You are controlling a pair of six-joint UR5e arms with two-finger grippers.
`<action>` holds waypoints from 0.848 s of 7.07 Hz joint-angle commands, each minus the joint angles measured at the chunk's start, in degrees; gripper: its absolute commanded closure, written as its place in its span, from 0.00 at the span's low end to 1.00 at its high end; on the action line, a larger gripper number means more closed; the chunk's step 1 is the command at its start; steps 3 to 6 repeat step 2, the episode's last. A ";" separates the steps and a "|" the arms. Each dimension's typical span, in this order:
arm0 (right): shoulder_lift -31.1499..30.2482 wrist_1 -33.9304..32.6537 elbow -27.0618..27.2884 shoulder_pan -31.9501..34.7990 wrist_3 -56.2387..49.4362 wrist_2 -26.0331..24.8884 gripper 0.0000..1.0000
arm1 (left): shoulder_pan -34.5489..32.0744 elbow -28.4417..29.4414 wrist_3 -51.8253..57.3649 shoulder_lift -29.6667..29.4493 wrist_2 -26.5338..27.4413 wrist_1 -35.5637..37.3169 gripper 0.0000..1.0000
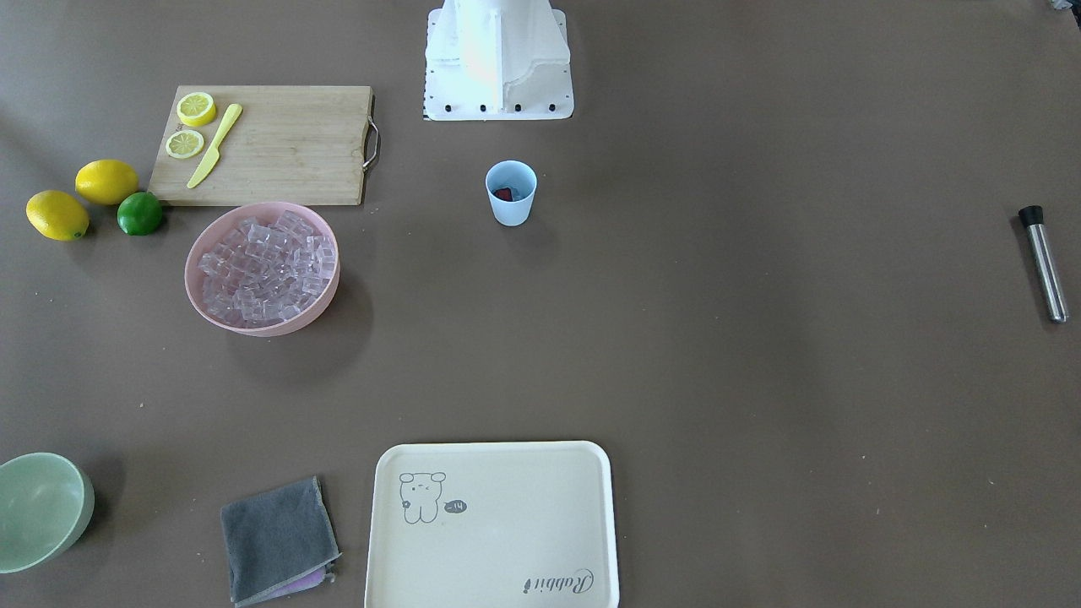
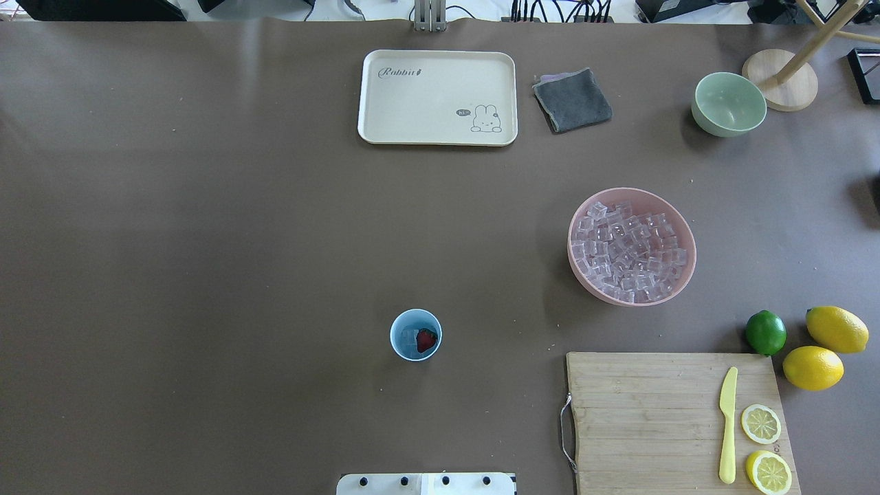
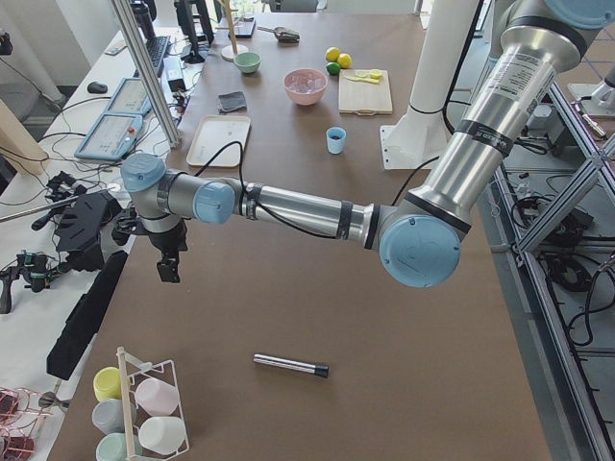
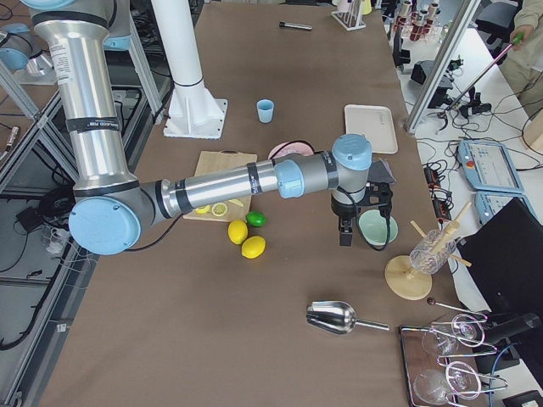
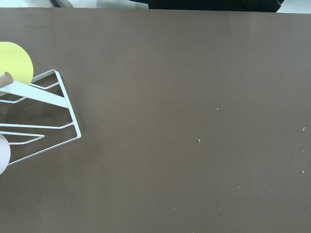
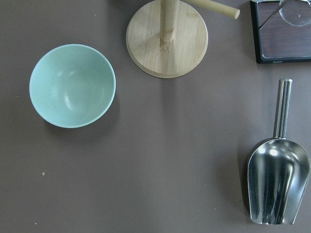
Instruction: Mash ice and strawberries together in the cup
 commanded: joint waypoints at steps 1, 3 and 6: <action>-0.15 0.24 -0.07 0.00 0.00 -0.06 0.00 | -0.03 0.05 0.00 0.04 0.00 0.00 0.02; -0.24 0.24 0.10 0.00 0.00 -0.06 0.00 | -0.03 0.14 0.00 0.04 0.00 0.00 0.02; -0.24 0.24 0.10 0.00 0.00 -0.06 0.00 | -0.03 0.14 0.00 0.04 0.00 0.00 0.02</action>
